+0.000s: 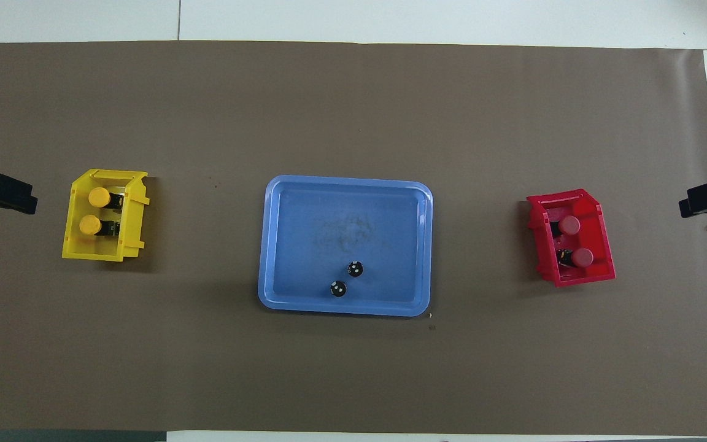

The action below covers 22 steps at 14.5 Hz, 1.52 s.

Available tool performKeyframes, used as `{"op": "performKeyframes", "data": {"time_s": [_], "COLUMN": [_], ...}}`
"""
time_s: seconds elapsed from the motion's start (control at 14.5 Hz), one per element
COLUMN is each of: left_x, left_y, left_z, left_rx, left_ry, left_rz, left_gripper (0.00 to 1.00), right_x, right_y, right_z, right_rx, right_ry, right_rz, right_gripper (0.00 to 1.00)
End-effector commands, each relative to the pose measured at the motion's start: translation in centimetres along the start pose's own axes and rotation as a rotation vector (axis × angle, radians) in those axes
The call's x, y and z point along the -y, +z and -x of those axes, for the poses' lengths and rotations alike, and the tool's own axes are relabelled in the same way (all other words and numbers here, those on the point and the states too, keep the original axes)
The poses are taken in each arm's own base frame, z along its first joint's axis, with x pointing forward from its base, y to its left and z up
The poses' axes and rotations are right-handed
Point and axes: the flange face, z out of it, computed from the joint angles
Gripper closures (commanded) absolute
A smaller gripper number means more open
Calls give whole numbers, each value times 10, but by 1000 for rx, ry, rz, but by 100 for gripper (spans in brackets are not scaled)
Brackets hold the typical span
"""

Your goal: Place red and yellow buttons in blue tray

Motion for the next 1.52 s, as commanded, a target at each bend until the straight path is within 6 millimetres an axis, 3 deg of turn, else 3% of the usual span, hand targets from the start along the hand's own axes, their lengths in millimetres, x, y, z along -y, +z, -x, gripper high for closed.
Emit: {"op": "performKeyframes", "data": {"time_s": [0.0, 0.28, 0.41, 0.76, 1.03, 1.31, 1.45], "left_x": [3, 6, 5, 13, 13, 12, 14], "left_y": [0, 0, 1, 1, 1, 0, 0], "left_z": [11, 12, 11, 12, 12, 11, 12], "left_rx": [10, 11, 11, 13, 10, 2, 4], "left_ry": [3, -5, -3, -17, -17, -15, -20], "left_rz": [-14, -13, -14, -12, -12, -13, -12], "left_gripper": [0, 0, 0, 0, 0, 0, 0], "right_x": [5, 15, 37, 39, 42, 47, 47], "right_y": [4, 16, 44, 135, 206, 236, 242], "right_z": [0, -6, -10, -43, -40, -33, -29], "right_rx": [7, -18, -46, -71, -91, -96, -97], "right_ry": [-3, 1, -20, -23, -24, -33, -31], "right_rz": [-3, -14, -11, -19, -18, -16, -16], "right_gripper": [1, 1, 1, 19, 31, 37, 39]}}
